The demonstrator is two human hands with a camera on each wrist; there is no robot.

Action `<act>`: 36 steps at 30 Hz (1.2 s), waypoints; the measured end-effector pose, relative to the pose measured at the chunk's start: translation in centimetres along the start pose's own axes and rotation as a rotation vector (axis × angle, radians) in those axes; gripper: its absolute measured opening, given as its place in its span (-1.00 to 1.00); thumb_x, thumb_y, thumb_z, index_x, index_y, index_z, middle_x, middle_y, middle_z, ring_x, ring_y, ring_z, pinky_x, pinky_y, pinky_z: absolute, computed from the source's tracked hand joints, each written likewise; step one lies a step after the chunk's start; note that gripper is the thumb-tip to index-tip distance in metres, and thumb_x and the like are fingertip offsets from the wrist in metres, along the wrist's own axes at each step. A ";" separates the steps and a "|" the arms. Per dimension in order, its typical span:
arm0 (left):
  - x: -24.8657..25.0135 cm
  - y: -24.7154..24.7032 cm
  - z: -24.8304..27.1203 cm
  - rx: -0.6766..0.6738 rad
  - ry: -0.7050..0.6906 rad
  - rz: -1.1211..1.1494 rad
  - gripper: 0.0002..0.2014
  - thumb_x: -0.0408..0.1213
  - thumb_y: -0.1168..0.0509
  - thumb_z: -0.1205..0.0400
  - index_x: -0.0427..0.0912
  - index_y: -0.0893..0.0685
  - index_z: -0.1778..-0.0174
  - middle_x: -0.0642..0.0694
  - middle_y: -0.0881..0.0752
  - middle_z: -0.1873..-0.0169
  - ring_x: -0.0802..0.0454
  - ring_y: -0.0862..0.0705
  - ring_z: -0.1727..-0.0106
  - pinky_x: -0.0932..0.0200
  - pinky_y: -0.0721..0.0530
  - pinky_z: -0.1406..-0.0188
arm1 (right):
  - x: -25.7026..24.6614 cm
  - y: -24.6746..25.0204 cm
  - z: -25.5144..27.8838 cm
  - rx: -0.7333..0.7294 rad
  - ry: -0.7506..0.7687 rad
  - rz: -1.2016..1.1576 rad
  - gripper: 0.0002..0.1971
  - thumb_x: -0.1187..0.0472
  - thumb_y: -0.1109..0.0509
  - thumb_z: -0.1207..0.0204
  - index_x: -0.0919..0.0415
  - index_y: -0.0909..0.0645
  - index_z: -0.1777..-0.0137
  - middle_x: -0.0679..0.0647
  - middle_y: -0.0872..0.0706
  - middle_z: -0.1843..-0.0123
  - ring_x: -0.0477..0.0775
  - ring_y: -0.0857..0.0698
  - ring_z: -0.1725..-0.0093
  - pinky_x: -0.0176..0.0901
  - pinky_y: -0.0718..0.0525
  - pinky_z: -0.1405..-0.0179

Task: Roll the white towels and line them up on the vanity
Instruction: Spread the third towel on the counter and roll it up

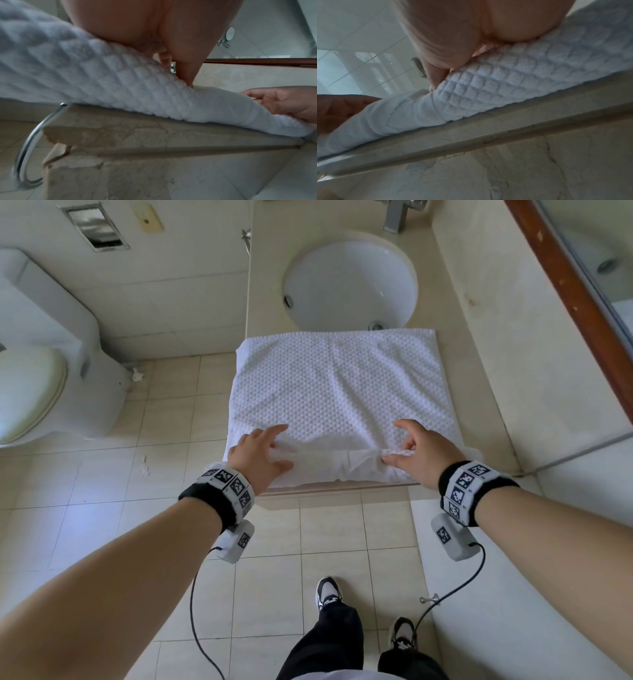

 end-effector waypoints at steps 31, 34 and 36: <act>1.3 -2.0 4.1 0.305 -0.310 -0.102 -0.53 -0.18 -0.48 -0.57 0.08 -0.63 -0.43 0.13 -0.70 -0.29 -0.03 -0.57 -0.37 -0.08 -0.34 -0.54 | -3.0 -3.2 4.6 0.295 0.366 0.466 -0.38 0.07 -0.49 -0.52 -0.18 -0.45 -0.58 -0.05 -0.64 -0.20 0.11 -0.60 -0.22 0.14 -0.44 -0.33; 1.3 -1.6 3.6 0.280 -0.292 -0.092 -0.55 -0.14 -0.39 -0.64 0.09 -0.59 -0.48 0.13 -0.70 -0.30 -0.03 -0.55 -0.40 -0.06 -0.28 -0.57 | -3.2 -3.0 3.9 0.263 0.319 0.460 -0.40 0.07 -0.38 -0.60 -0.18 -0.34 -0.63 -0.12 -0.66 -0.15 0.07 -0.60 -0.20 0.08 -0.43 -0.32; 1.4 -1.3 3.4 0.261 -0.260 -0.081 -0.56 -0.13 -0.34 -0.67 0.09 -0.55 -0.51 0.12 -0.70 -0.32 -0.03 -0.52 -0.43 -0.04 -0.23 -0.59 | -3.5 -2.7 3.5 0.227 0.290 0.459 -0.42 0.05 -0.28 -0.65 -0.19 -0.26 -0.66 -0.16 -0.68 -0.15 0.05 -0.59 -0.21 0.05 -0.43 -0.31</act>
Point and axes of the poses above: each hand's wrist, its own z-axis away from the middle knuckle, its own y-axis out of the back of the hand, x = y × z, the point moved 7 cm from there along -z, towards the middle knuckle
